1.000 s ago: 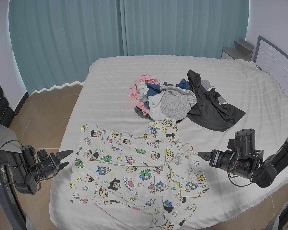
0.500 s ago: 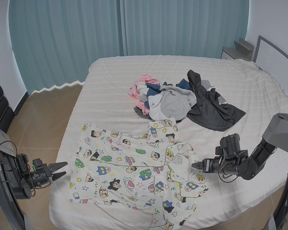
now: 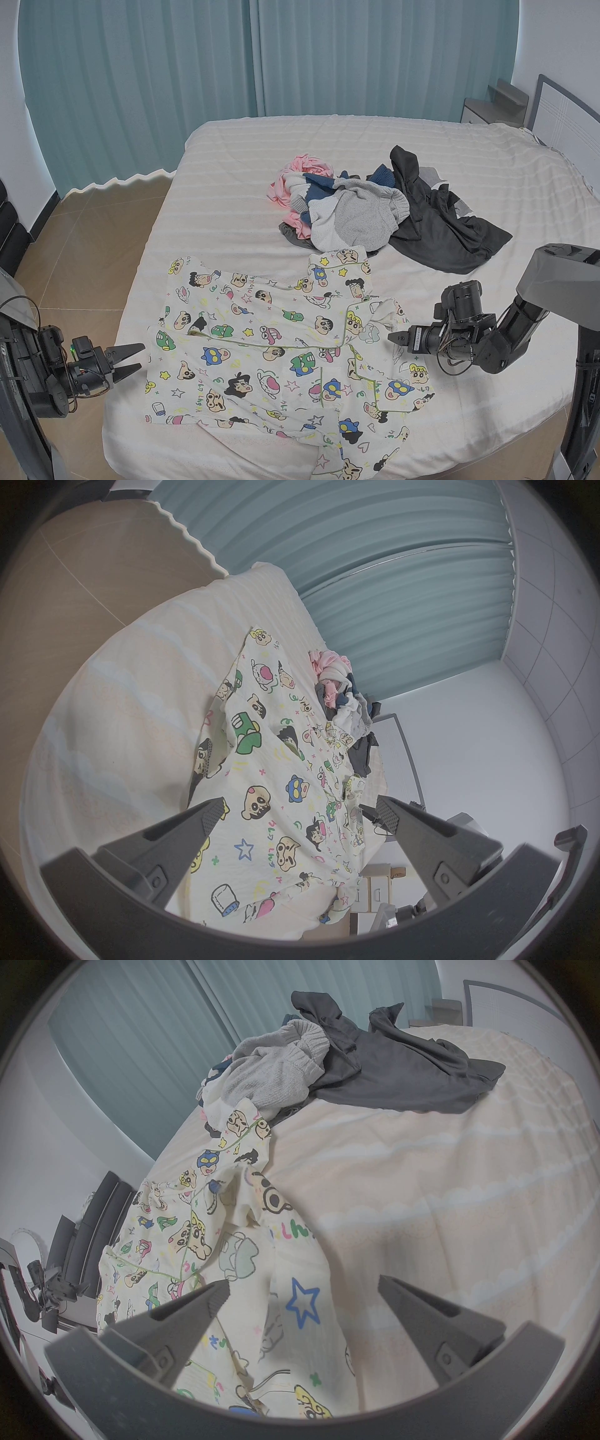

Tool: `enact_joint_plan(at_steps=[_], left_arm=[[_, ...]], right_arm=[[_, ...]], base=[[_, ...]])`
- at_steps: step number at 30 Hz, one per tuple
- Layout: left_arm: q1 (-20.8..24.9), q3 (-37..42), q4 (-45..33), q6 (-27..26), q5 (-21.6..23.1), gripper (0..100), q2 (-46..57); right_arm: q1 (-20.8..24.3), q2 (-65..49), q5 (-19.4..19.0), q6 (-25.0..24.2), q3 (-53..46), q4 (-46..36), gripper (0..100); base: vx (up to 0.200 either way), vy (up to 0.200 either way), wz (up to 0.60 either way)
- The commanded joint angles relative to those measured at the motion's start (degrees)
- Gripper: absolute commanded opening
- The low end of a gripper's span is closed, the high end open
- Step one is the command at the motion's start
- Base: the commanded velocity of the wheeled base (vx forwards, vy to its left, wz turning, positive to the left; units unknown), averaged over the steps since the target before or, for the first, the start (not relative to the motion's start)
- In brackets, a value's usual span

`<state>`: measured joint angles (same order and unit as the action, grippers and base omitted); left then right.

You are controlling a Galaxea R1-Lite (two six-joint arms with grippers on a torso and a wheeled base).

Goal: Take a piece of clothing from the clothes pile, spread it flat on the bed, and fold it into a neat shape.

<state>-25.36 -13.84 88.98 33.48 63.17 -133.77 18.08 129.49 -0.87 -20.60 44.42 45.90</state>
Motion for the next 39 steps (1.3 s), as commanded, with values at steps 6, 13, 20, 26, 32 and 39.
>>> enact_joint_plan(at_steps=[6,13,20,26,32,39], left_arm=[[1.0,-0.3,1.0,0.0,-2.4,100,-1.0],[1.2,-0.4,1.0,0.0,-2.8,100,-1.1],[1.3,-0.5,1.0,0.0,-2.9,100,-1.1],[1.3,-0.6,1.0,0.0,-2.9,100,-1.2],[2.5,-0.7,1.0,0.0,-5.9,100,-1.5],[3.1,-0.6,1.0,-2.2,-7.5,100,-2.4]], right_arm=[[-0.3,1.2,0.0,-0.1,-0.2,0.2,0],[-1.7,0.7,0.2,-0.2,0.0,0.4,0],[-4.0,-0.6,0.3,-0.1,-0.5,0.4,0],[-5.7,0.7,2.6,-0.1,-0.8,0.4,0],[-6.0,2.0,5.3,-0.1,-0.8,0.4,0],[-6.3,2.0,5.8,-0.1,-2.5,0.4,0]], base=[[0.000,0.000,0.00],[0.000,0.000,0.00],[0.000,0.000,0.00],[0.000,0.000,0.00],[0.000,0.000,0.00],[0.000,0.000,0.00]])
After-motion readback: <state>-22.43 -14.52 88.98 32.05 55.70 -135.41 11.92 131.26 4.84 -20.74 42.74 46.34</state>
